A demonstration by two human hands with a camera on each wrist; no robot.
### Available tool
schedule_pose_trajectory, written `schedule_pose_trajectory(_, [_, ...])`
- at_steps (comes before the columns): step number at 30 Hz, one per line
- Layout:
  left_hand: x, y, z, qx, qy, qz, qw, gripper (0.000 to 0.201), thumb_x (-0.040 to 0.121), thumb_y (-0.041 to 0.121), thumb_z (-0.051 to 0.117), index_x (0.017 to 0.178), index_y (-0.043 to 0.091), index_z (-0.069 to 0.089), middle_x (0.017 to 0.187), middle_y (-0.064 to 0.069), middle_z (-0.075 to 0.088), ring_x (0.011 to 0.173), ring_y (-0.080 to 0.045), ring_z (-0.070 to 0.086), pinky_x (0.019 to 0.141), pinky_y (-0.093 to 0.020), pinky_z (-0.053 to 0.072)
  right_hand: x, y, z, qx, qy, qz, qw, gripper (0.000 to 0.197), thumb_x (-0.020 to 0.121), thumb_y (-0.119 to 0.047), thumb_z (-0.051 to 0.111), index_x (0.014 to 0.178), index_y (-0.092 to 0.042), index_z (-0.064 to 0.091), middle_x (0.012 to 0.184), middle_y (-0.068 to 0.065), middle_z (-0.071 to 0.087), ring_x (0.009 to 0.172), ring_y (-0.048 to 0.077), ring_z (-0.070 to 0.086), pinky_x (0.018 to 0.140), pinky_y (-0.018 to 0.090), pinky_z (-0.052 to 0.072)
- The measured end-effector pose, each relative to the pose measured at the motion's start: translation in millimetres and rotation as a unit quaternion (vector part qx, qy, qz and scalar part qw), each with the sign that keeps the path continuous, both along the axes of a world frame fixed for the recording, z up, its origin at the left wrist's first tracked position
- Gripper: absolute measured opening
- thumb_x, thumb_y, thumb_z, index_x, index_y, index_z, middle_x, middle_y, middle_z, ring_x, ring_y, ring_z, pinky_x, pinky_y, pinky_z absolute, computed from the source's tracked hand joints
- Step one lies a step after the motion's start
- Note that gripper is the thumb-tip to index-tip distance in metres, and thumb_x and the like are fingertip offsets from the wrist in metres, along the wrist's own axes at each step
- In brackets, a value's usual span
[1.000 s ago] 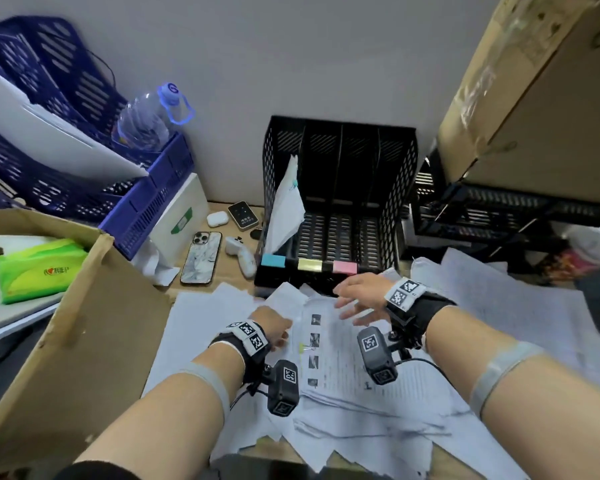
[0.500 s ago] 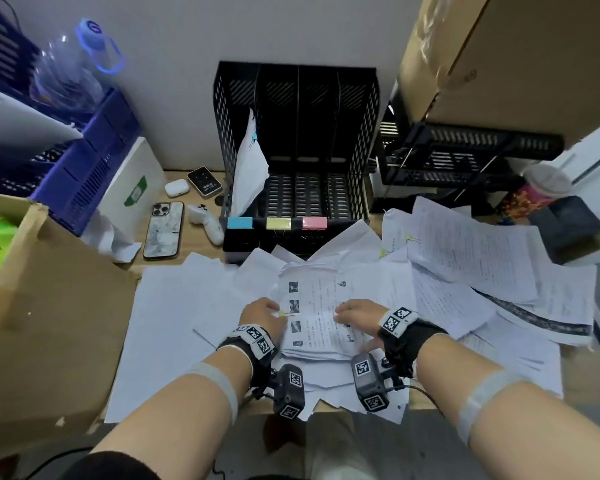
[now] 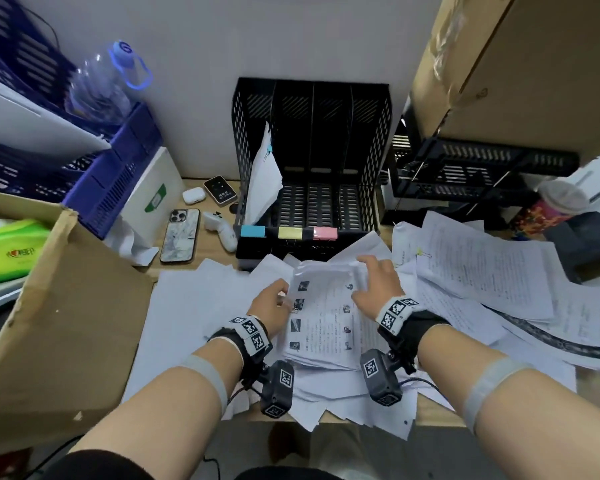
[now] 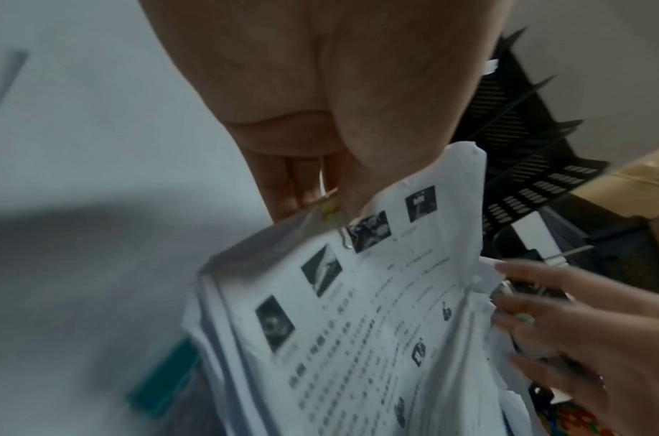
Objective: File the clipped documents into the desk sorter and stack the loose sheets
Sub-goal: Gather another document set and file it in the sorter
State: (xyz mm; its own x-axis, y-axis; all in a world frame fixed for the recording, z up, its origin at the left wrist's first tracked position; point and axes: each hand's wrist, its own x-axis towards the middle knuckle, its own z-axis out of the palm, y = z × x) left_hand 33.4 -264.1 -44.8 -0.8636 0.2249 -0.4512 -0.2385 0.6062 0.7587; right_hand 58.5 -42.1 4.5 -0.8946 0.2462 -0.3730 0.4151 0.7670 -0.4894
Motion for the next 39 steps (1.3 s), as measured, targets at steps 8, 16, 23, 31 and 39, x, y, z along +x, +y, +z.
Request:
schedule_pose_trajectory(8, [-18.1, -17.1, 58.7, 0.073, 0.008, 0.009, 0.997, 0.022, 0.088, 0.013, 0.068, 0.106, 0.021, 0.058, 0.073, -0.008, 0.066, 0.066, -0.017, 0.06, 0.061, -0.027, 0.049, -34.5, 3.2, 35.5, 0.048, -0.063, 0.123, 0.989, 0.023, 0.09, -0.008, 0.046, 0.081, -0.022, 0.061, 0.069, -0.001, 0.055, 0.081, 0.027, 0.058, 0.054, 0.02, 0.036])
schedule_pose_trajectory(16, [-14.9, -20.8, 62.9, 0.139, -0.138, 0.045, 0.98, 0.017, 0.087, 0.001, 0.069, 0.102, 0.005, 0.063, 0.094, -0.019, 0.071, 0.088, -0.03, 0.069, 0.09, -0.053, 0.057, -15.5, 22.1, 41.0, -0.005, -0.005, 0.004, 1.0, 0.039, 0.085, -0.001, 0.047, 0.052, -0.021, 0.042, 0.055, -0.003, 0.043, 0.053, 0.015, 0.041, 0.048, 0.022, 0.028])
schedule_pose_trajectory(23, [-7.4, -2.5, 65.3, 0.139, -0.094, 0.016, 0.986, 0.017, 0.098, 0.004, 0.052, 0.103, 0.012, 0.066, 0.097, -0.017, 0.07, 0.076, -0.022, 0.07, 0.067, -0.033, 0.063, -12.1, 20.3, 59.1, 0.039, 0.038, -0.04, 0.998, 0.019, 0.083, -0.012, 0.055, 0.098, -0.025, 0.054, 0.092, 0.006, 0.054, 0.09, 0.028, 0.056, 0.072, 0.03, 0.047])
schedule_pose_trajectory(31, [-35.6, -0.5, 120.9, 0.187, -0.006, 0.087, 0.979, 0.018, 0.094, -0.003, 0.047, 0.097, 0.002, 0.064, 0.109, -0.029, 0.069, 0.091, -0.034, 0.073, 0.076, -0.045, 0.063, -4.9, -18.7, 82.2, 0.08, 0.015, 0.125, 0.989, 0.1, 0.062, -0.07, 0.071, 0.143, -0.028, 0.03, 0.131, 0.005, 0.042, 0.12, 0.025, 0.05, 0.1, 0.042, 0.048])
schedule_pose_trajectory(39, [-46.5, -1.9, 205.0, 0.329, 0.049, 0.06, 0.941, 0.036, 0.096, 0.037, 0.059, 0.103, 0.004, 0.07, 0.094, -0.014, 0.074, 0.085, -0.03, 0.074, 0.077, -0.045, 0.062, -39.6, -46.6, 128.9, 0.158, 0.044, 0.164, 0.973, 0.056, 0.087, -0.014, 0.049, 0.139, -0.028, 0.032, 0.093, 0.011, 0.062, 0.076, 0.03, 0.059, 0.067, 0.036, 0.053])
